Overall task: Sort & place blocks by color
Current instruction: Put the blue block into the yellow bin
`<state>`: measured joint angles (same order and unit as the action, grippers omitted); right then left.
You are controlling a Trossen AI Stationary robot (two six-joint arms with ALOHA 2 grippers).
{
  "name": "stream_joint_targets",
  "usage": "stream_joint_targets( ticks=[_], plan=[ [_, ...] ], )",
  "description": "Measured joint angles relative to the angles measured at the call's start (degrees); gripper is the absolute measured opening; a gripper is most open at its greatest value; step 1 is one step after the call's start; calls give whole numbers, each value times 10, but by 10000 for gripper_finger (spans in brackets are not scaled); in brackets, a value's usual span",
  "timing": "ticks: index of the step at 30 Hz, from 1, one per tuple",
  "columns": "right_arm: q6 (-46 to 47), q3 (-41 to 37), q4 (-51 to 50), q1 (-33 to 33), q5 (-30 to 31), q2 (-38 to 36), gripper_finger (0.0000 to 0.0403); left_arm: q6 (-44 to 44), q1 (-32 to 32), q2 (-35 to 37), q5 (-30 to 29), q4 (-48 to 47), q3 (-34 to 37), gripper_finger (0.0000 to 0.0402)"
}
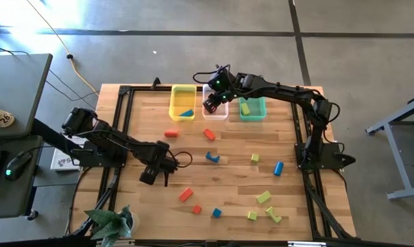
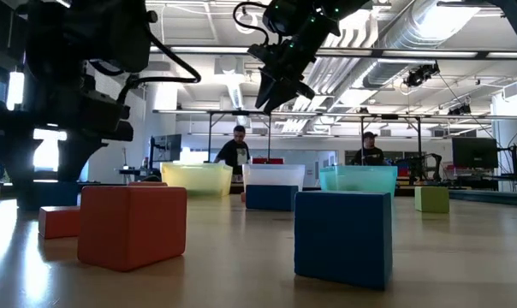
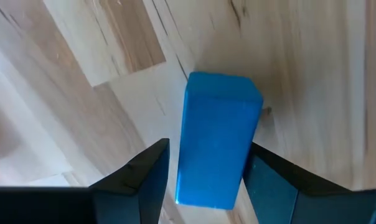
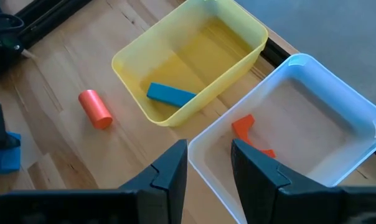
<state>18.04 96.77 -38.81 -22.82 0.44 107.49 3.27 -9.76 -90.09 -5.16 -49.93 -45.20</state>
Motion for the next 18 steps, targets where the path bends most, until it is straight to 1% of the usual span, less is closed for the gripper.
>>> stream_joint_targets(
  ticks=[3, 8, 13, 18],
  plan=[
    [1, 0, 0, 0, -1, 0, 113, 0, 0, 0, 0, 5, 11, 162],
    [16, 0, 0, 1, -1, 0, 113, 5, 0, 3, 0, 14, 20, 106],
    [30, 0, -4, 11, -15, 0, 113, 14, 3, 2, -1, 15, 20, 105],
    [40, 0, -30, 31, -31, 0, 113, 10, 23, 13, -4, 19, 17, 105]
  ],
)
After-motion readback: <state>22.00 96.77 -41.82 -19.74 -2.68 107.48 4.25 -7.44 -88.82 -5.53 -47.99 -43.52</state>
